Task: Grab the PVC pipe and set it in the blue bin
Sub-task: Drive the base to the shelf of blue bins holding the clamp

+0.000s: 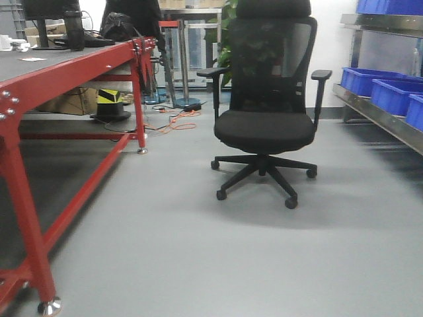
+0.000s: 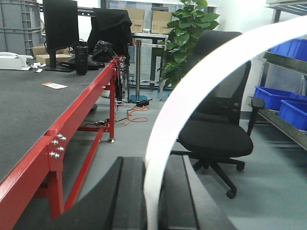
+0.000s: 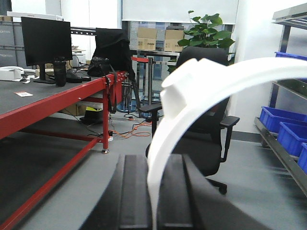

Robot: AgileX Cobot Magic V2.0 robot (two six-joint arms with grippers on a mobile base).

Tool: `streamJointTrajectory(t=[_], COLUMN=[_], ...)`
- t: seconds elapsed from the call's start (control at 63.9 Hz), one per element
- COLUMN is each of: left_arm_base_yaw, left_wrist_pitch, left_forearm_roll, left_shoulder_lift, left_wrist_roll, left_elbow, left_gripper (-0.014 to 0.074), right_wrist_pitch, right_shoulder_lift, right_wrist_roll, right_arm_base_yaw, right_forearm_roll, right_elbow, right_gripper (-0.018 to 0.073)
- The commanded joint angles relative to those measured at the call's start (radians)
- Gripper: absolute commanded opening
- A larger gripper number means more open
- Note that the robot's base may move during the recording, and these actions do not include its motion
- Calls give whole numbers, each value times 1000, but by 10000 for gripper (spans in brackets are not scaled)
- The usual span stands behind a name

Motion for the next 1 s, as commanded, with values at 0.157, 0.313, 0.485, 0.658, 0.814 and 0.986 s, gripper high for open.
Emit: streamJointTrajectory(t=[0.157, 0.313, 0.485, 0.658, 0.814, 0.986], left_arm_base_yaw=[2, 2, 2, 2, 2, 2], left_wrist_pitch=[-24, -24, -24, -24, -24, -24], left_forearm_roll=[-1, -1, -1, -1, -1, -1], left_shoulder_lift=[-7, -7, -7, -7, -7, -7], left_wrist_roll=[-9, -9, -9, -9, -9, -9], left_elbow=[-2, -2, -2, -2, -2, -2], left_gripper=[-111, -111, -111, -111, -111, -111], right_wrist_pitch=[-25, -25, -25, -25, -30, -32], right_shoulder_lift=[-3, -3, -3, -3, -3, -3], right_wrist_roll=[-5, -5, -5, -5, -5, -5], right_arm_base_yaw=[2, 2, 2, 2, 2, 2], right_forearm_roll=[-1, -1, -1, -1, -1, -1], right_elbow=[1, 1, 1, 1, 1, 1], right_gripper=[-162, -162, -162, -162, -162, -162])
